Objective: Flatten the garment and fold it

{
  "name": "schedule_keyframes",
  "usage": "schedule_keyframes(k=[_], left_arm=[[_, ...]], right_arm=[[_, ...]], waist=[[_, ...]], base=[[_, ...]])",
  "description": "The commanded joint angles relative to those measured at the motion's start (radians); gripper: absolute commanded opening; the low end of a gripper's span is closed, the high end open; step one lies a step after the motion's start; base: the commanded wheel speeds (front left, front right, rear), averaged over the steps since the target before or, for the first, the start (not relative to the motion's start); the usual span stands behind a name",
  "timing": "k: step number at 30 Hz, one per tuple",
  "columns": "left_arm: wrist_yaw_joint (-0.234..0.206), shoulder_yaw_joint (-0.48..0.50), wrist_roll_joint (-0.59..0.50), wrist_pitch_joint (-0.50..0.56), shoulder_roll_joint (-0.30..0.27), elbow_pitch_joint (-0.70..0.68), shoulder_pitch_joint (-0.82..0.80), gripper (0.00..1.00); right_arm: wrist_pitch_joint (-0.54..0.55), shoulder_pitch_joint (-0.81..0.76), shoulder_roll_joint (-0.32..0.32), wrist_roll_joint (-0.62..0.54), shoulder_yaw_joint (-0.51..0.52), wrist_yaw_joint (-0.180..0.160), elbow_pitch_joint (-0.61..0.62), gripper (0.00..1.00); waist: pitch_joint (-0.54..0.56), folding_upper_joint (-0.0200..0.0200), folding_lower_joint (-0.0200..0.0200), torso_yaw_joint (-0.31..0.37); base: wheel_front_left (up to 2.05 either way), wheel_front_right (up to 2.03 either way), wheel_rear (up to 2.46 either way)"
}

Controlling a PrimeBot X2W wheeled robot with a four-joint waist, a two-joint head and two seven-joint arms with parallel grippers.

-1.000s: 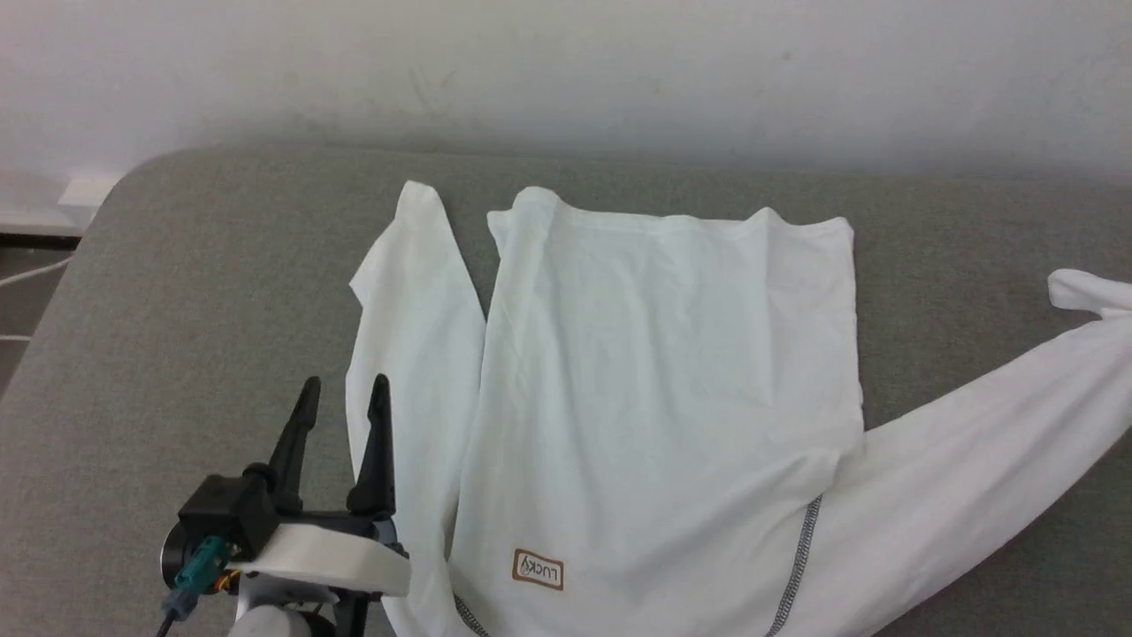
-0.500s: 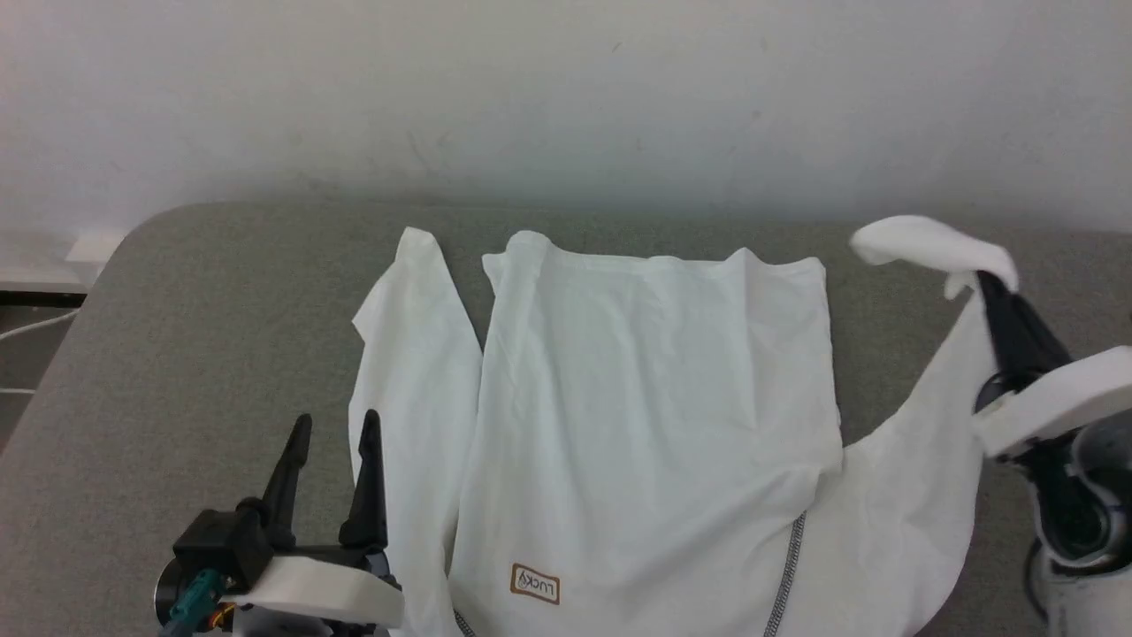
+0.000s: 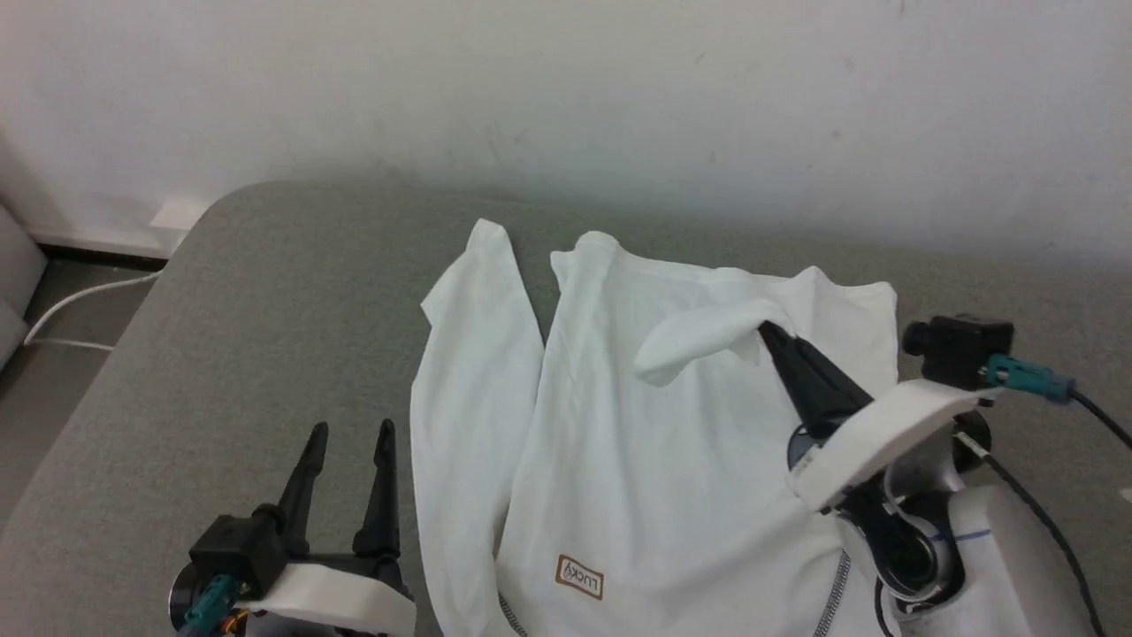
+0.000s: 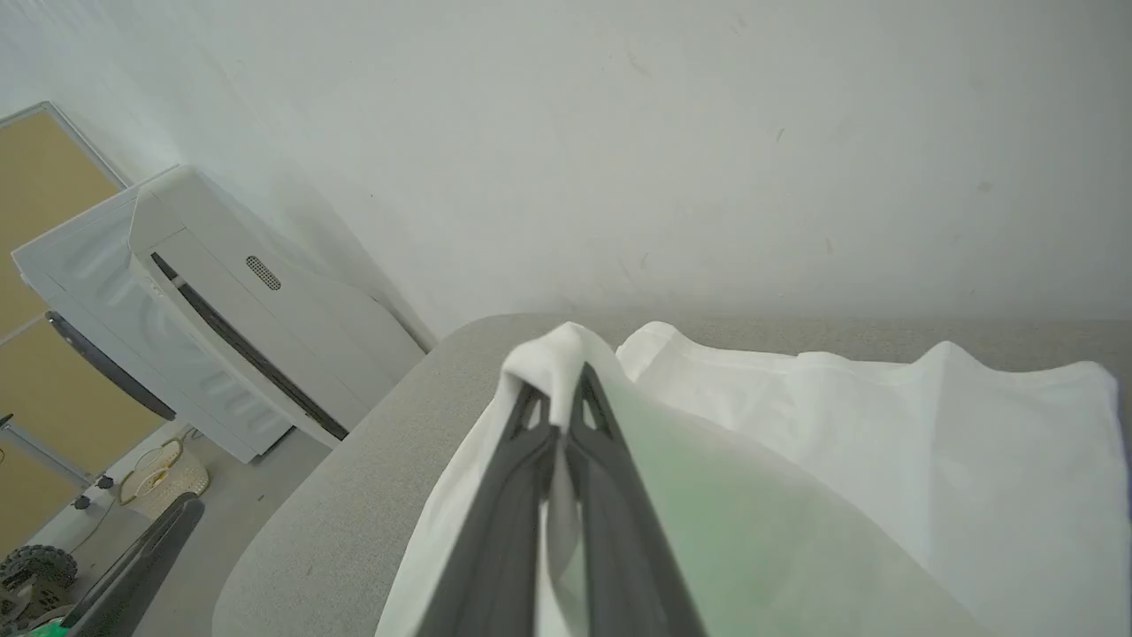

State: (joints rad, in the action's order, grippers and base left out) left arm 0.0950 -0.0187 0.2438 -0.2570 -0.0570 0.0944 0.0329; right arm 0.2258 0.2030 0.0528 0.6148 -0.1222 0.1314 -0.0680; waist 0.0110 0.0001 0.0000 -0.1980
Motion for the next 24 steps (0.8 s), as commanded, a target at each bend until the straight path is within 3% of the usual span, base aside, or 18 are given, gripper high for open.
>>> schedule_keyframes(k=[1,14,22,23,24], left_arm=[[0.003,-0.005,-0.007,-0.005,0.003,0.002,0.002,1.0],[-0.002,-0.041,0.006,-0.005,0.005,0.017,-0.018,1.0],[-0.009,-0.056,0.018,-0.005,0.006,0.04,-0.028,1.0],[-0.01,-0.056,0.019,-0.005,0.006,0.044,-0.028,1.0],[-0.01,-0.056,0.019,-0.005,0.006,0.048,-0.027,1.0]], right_arm=[[-0.035,0.043,-0.002,-0.032,-0.031,-0.001,-0.041,0.0],[-0.089,0.143,-0.002,-0.203,-0.281,-0.001,-0.366,0.0],[-0.066,0.144,-0.003,-0.198,-0.463,-0.001,-0.436,0.0],[-0.054,0.141,-0.003,-0.195,-0.483,-0.001,-0.447,0.11],[-0.039,0.142,-0.003,-0.201,-0.51,-0.001,-0.459,1.0]], waist=[[-0.01,-0.0001,0.0,-0.044],[-0.072,-0.0001,0.0,-0.135],[-0.083,-0.0001,0.0,-0.135],[-0.081,-0.0001,0.0,-0.131],[-0.078,-0.0001,0.0,-0.126]], base=[[0.0,0.0,0.0],[0.0,0.0,0.0],[0.0,0.0,0.0],[0.0,0.0,0.0],[0.0,0.0,0.0]])
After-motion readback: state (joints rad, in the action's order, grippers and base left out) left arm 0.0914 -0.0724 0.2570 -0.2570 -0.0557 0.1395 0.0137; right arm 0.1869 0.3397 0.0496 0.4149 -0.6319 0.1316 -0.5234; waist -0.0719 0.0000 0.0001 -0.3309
